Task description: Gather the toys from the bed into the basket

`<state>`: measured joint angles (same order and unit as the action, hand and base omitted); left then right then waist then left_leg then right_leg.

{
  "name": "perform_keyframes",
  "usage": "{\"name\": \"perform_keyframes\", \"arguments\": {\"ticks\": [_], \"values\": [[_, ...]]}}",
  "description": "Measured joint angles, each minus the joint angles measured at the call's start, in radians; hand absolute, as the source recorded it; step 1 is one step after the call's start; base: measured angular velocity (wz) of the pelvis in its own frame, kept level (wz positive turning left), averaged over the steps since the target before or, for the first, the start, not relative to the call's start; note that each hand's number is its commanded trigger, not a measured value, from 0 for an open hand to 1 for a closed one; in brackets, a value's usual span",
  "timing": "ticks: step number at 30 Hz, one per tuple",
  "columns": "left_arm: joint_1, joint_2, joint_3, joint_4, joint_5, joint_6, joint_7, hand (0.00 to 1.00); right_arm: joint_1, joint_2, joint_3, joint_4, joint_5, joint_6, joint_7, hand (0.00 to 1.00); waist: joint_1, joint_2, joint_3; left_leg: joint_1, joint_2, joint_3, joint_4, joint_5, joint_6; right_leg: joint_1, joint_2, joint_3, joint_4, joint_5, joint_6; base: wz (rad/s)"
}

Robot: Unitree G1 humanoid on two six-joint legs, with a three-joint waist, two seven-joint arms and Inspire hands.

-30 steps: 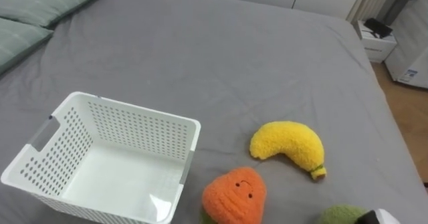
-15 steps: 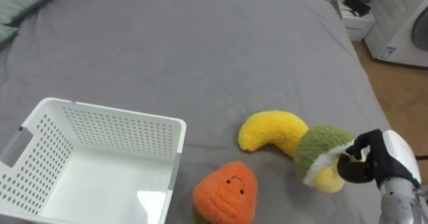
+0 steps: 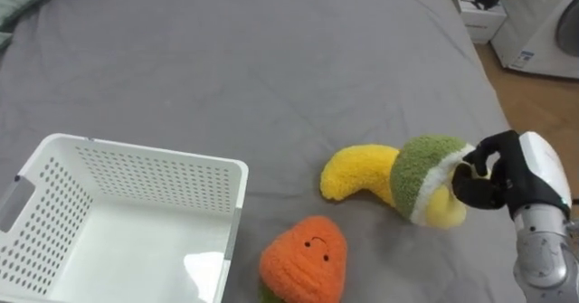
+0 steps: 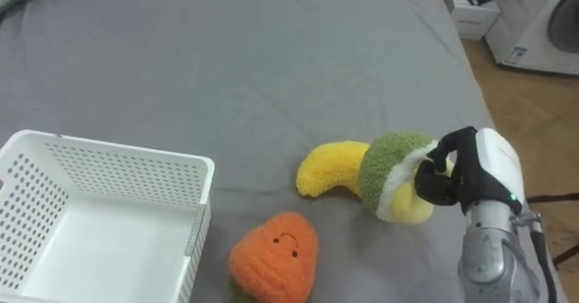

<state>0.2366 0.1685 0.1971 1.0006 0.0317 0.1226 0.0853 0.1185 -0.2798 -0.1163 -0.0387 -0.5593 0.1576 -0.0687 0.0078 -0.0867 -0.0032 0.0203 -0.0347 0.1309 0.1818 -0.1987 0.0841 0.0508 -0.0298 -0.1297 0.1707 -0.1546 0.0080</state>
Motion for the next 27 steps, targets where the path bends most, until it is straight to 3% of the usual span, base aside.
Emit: {"name": "perform_keyframes", "arguments": {"ticks": [5, 18, 23, 27], "values": [[-0.005, -0.007, -0.003, 0.023, -0.005, 0.001, -0.001, 0.0, 0.0, 0.0, 0.004, -0.096, 0.025, 0.033, 0.04, 1.0, 0.004, -0.002, -0.002, 0.004, 0.0, 0.001, 0.0, 0.0, 0.0, 0.006, 0.0, 0.0, 0.001, 0.0, 0.0, 0.0], [-0.022, -0.005, -0.049, 0.0, -0.001, -0.012, -0.004, 0.0, -0.035, 0.0, 0.059, -0.232, 0.105, 0.037, 0.117, 1.0, 0.046, -0.008, 0.0064, 0.0, 0.0, -0.018, 0.005, 0.002, -0.003, 0.016, 0.001, -0.013, 0.0, 0.0, 0.0, 0.04], [-0.025, -0.005, -0.058, 0.002, -0.003, -0.02, -0.03, 0.0, -0.069, 0.0, 0.138, -0.259, 0.103, 0.04, 0.16, 1.0, 0.066, -0.014, 0.0051, -0.006, -0.005, -0.045, 0.006, 0.004, -0.003, 0.02, -0.001, -0.039, -0.002, 0.0, 0.0, 0.13], [-0.033, -0.005, -0.067, 0.009, -0.003, -0.028, -0.046, 0.0, -0.077, 0.001, 0.146, -0.289, 0.104, 0.04, 0.205, 1.0, 0.083, -0.018, 0.0069, -0.02, -0.014, -0.079, 0.008, 0.01, 0.001, 0.019, -0.008, -0.069, -0.004, 0.0, 0.0, 0.24]]}}
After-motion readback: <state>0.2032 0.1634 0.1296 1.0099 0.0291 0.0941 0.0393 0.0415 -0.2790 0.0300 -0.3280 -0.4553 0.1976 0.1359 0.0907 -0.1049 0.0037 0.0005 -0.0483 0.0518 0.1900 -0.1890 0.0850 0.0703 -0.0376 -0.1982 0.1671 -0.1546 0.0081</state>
